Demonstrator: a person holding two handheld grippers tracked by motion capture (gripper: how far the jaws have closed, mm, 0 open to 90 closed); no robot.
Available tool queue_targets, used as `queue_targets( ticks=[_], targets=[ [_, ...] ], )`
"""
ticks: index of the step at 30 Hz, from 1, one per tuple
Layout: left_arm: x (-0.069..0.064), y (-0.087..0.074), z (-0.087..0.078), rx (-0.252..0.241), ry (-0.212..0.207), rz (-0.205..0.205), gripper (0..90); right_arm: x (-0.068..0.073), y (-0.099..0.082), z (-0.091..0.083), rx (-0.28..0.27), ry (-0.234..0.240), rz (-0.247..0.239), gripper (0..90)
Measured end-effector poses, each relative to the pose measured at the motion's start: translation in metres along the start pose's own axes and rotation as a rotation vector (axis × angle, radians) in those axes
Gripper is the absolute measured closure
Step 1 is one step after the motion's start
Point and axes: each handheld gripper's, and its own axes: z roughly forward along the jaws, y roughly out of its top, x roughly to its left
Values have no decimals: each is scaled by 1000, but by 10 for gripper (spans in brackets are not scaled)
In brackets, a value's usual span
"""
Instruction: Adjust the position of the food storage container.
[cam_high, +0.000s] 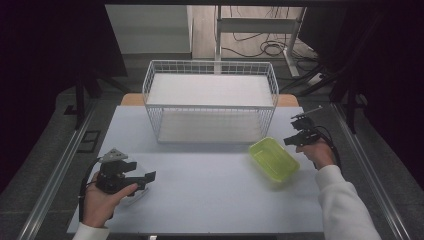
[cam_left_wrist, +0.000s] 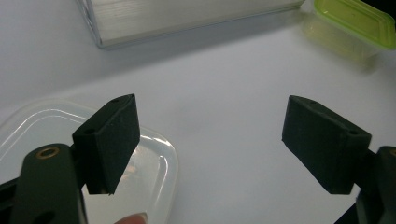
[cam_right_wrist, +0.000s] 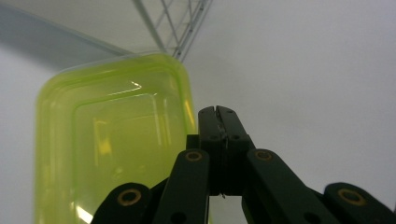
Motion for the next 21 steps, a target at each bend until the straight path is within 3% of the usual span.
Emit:
queue_targets(
  ticks=[6,14,21],
  targets=[
    [1,-1,2,13,-6,-1,189,5,3,21,34,-17,-45,892],
    [1,-1,4,18,-12,-2,193,11,2,27,44,-48,-74,892],
    [1,-2,8,29,-8,-6,191,18,-4,30,46,-26,-77,892]
  ],
)
